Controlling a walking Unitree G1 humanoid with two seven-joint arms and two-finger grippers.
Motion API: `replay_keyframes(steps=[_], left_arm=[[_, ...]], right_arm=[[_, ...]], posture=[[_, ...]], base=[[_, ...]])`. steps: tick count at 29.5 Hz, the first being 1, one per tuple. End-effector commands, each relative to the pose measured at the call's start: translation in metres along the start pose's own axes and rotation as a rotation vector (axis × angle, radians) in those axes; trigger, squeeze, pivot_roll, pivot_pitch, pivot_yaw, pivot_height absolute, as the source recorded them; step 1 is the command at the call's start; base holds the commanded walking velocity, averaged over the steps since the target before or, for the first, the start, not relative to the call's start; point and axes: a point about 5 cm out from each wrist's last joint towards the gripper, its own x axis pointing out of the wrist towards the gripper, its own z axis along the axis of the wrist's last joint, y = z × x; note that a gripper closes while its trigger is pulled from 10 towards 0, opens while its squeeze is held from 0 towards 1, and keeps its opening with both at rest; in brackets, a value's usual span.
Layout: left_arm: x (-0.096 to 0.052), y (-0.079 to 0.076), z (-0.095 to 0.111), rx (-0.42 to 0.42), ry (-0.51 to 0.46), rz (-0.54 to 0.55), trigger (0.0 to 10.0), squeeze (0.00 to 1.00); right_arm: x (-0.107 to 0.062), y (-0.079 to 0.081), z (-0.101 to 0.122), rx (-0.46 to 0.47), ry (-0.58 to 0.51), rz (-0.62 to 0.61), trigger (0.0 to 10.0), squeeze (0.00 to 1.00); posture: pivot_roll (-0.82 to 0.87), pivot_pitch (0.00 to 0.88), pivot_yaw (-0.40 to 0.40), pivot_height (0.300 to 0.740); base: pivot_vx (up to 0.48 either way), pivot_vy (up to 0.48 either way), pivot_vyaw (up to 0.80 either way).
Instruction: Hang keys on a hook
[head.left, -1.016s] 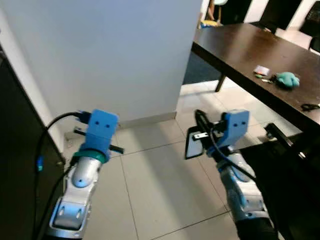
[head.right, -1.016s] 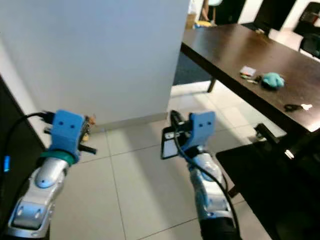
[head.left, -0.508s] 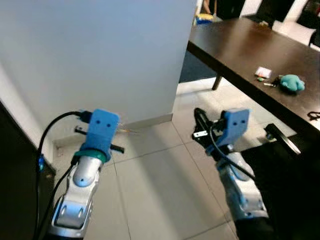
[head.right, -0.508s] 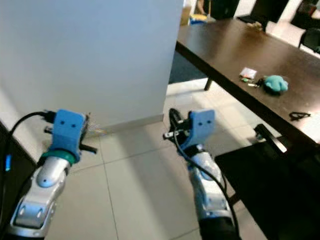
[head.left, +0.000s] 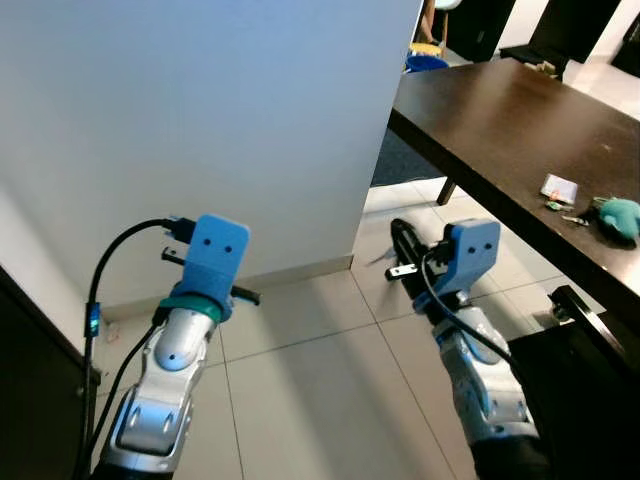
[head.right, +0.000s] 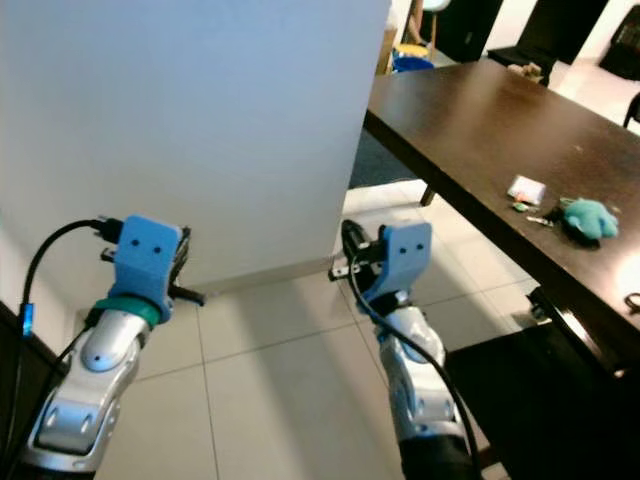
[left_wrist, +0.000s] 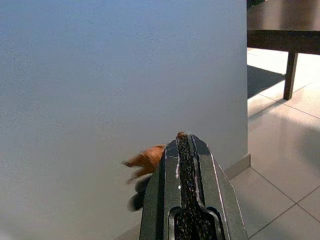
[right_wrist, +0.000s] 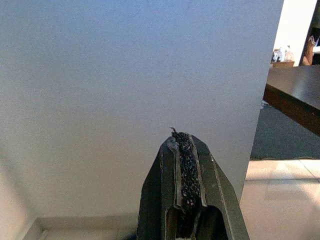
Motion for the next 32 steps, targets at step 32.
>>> replay_keyframes(steps=[32], left_arm=[[0.024,-0.016,0.048,-0.027,-0.245,-0.020,10.0,0.00]], right_arm=[[0.021,0.004,0.023,-0.077,-0.133,0.026,10.0,0.00]], posture=[[0.07,0.008,0.061,0.740]], base=[[0.480,0.000,0.00]])
